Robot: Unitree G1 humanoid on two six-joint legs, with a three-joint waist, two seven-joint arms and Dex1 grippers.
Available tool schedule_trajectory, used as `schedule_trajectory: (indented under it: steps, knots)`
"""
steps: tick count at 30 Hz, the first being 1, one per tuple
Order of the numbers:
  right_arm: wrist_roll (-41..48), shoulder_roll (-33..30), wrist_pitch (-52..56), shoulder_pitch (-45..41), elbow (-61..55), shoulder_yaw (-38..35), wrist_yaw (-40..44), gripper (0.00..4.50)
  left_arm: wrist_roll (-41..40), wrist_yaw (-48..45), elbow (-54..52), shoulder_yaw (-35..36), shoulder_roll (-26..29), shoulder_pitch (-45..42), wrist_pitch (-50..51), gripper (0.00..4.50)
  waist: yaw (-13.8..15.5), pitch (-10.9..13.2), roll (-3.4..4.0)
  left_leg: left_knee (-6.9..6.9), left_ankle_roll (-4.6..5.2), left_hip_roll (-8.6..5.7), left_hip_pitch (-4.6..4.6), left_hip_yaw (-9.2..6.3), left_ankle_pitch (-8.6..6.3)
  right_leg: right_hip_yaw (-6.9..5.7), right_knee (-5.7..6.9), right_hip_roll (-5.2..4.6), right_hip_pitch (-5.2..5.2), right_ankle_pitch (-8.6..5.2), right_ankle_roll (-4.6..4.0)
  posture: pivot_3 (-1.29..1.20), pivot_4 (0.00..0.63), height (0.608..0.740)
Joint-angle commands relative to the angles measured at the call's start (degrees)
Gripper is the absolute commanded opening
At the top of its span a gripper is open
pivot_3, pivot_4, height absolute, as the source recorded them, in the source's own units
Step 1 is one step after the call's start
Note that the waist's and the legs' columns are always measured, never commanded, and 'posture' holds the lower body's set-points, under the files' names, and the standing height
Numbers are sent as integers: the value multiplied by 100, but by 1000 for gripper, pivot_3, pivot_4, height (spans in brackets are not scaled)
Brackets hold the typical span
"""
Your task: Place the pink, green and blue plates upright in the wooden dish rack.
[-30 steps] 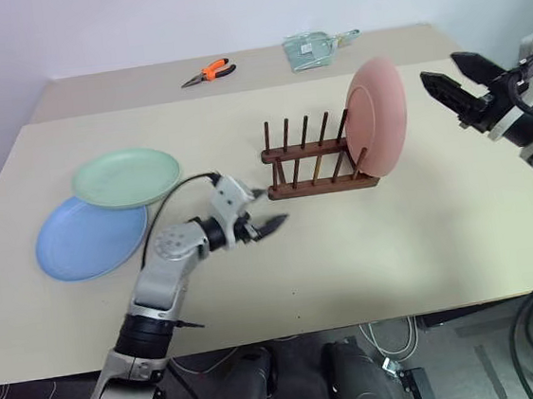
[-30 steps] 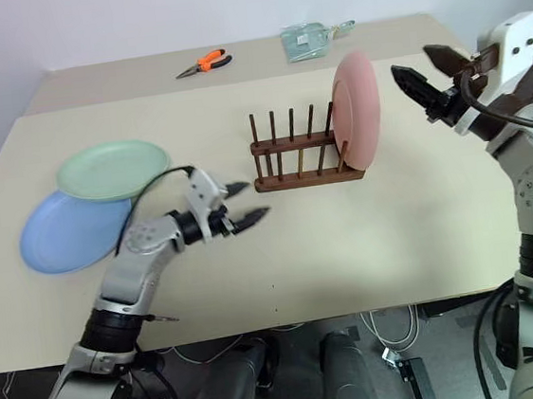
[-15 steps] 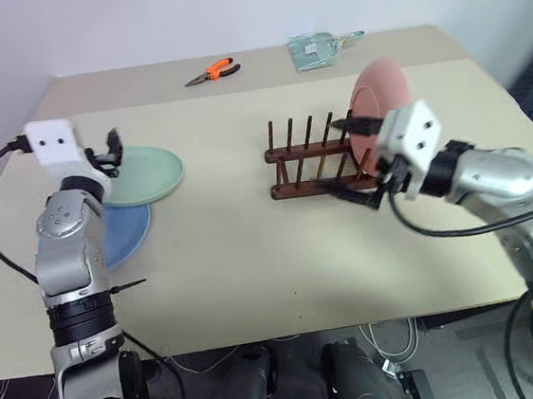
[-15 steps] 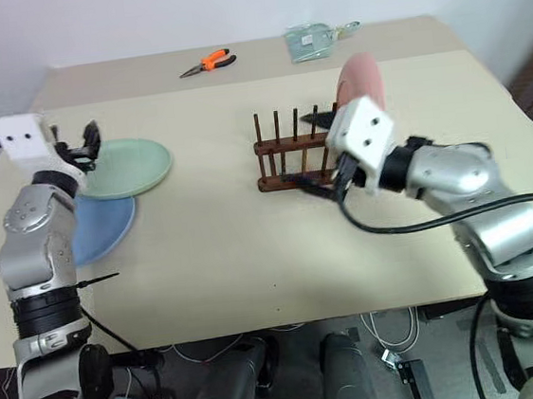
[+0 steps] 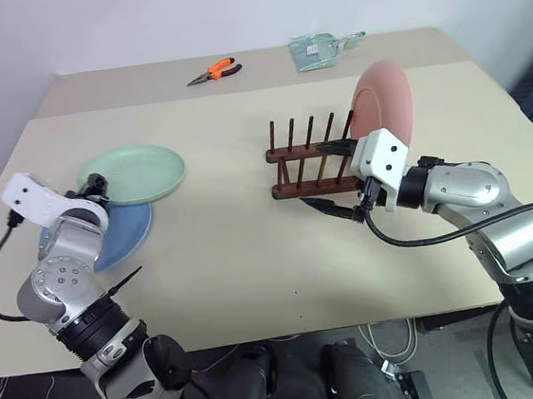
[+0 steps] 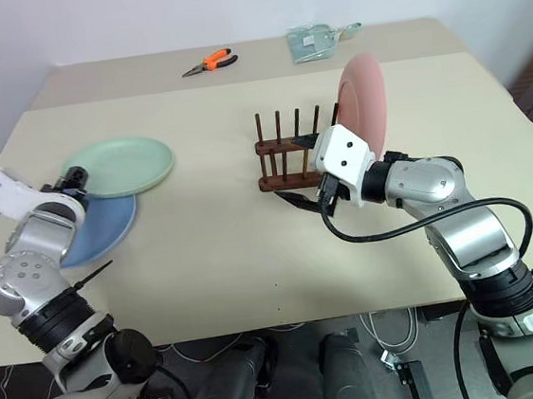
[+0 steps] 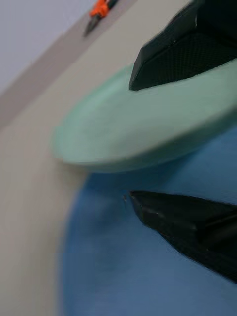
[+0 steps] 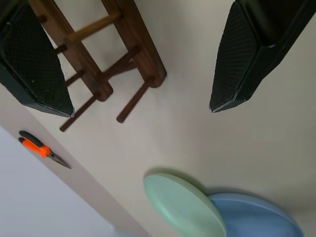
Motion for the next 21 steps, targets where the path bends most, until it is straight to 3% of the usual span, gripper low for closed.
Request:
schedule_trajectory:
  steps: [1,4,9,13,16,21]
  knots:
    - [-83,54,-49,24,-219,-88,-50,4500,-391,296,135,302,77,-231,-92,1515,-1,-2,-7,0,-1,0,0,0,0,0,0,-1,0,0,0,0,150,719]
    - [-97,61,1,83,-298,-145,-76,4500,-554,195,305,195,201,-280,-137,38,3,-2,-8,-1,-4,0,0,0,2,1,0,-2,0,0,0,0,150,719]
    - [170,-12,344,65,-512,-296,31,4500,-681,-573,117,-379,495,-240,-481,38,1,-2,-14,-1,-6,0,-1,0,3,1,0,0,-1,2,-3,0,150,719]
    - [-436,50,-70,-283,-630,91,-84,4500,-393,-1398,-326,-1611,973,-160,-482,38,-8,-2,-14,-2,-6,0,-1,1,3,3,0,-3,-2,3,-5,0,150,719]
    - [-1537,314,-881,-830,-318,823,-328,4500,-162,-1864,-630,-2758,1234,-401,-381,38,-13,-3,-13,-3,-9,1,2,5,5,5,1,-2,-3,5,-8,0,150,719]
    - [-3242,297,-2133,-1373,725,1608,-694,4500,-105,-2059,-829,-3536,1256,-830,-155,38,-17,-4,-15,-2,-14,0,3,9,8,6,-2,2,0,5,-7,0,150,719]
